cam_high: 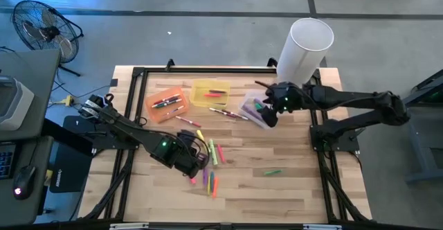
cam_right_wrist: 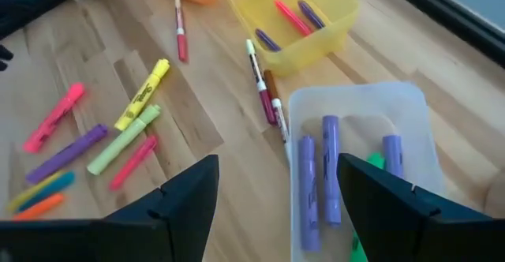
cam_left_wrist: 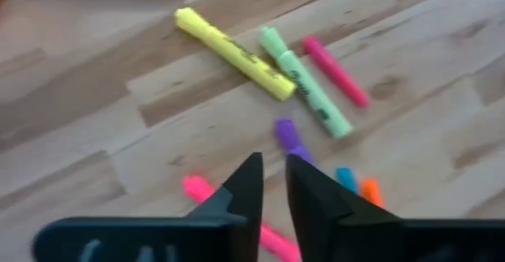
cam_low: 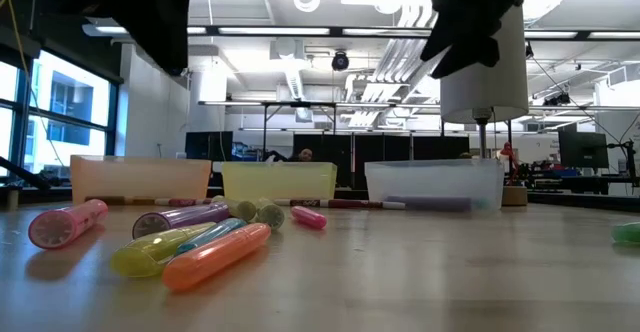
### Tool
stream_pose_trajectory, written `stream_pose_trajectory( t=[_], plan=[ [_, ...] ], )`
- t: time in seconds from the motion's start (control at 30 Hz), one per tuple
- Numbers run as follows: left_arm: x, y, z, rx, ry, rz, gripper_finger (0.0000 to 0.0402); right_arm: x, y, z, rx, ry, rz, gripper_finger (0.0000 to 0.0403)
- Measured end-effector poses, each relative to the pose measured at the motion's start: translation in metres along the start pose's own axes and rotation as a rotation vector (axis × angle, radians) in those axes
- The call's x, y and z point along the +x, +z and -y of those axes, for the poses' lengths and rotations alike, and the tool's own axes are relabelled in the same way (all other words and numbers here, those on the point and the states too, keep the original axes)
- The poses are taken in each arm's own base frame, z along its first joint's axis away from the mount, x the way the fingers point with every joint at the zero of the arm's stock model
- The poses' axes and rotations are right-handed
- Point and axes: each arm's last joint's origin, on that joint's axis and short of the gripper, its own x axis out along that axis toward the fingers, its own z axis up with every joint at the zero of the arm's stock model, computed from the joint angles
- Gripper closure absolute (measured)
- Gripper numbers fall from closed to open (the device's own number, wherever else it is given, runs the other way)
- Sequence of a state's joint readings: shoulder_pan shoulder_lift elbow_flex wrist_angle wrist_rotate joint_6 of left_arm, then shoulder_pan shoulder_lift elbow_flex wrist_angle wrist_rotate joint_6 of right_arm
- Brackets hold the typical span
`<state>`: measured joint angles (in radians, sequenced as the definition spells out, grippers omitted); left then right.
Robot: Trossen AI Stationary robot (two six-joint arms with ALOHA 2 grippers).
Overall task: Pick & Place Markers
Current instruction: Put the pink highlighter pen into the white bin
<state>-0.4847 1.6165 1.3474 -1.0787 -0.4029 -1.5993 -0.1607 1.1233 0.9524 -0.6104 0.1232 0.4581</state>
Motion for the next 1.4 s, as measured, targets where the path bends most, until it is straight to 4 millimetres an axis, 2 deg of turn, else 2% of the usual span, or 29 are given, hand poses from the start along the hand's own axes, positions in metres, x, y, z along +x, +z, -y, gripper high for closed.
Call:
stream_pose_trajectory(
  t=[0.23,0.4,0.53,0.7,0.87,0.97,1.1,1.4],
  plan=[
    [0.003,-0.002,-0.009,0.029,0.077,-0.022,0.0259,-0.005,-0.018,-0.024,0.055,0.005,-0.041,0.0156],
    [0.003,-0.003,-0.006,0.064,0.048,-0.073,0.0227,-0.009,-0.035,-0.045,-0.028,0.013,-0.025,0.0156],
    [0.003,-0.005,-0.006,-0.051,0.048,-0.107,0.0225,-0.002,-0.056,-0.054,-0.101,0.031,0.0,0.0156],
    [0.002,-0.012,-0.008,-0.242,0.1,-0.156,0.0225,0.015,-0.079,-0.055,-0.108,0.115,0.012,0.0156],
    [0.016,-0.021,-0.004,-0.38,0.184,-0.219,0.0225,0.025,-0.093,-0.055,-0.151,0.261,-0.047,0.0156],
    [0.025,-0.026,-0.003,-0.411,0.241,-0.25,0.0225,0.026,-0.096,-0.055,-0.194,0.305,-0.08,0.0156],
    [0.046,-0.034,0.004,-0.471,0.285,-0.25,0.0225,0.025,-0.097,-0.055,-0.261,0.336,-0.087,0.0156],
    [0.085,-0.051,0.018,-0.499,0.333,-0.383,0.0225,0.024,-0.097,-0.056,-0.341,0.397,-0.1,0.0156]
  ],
)
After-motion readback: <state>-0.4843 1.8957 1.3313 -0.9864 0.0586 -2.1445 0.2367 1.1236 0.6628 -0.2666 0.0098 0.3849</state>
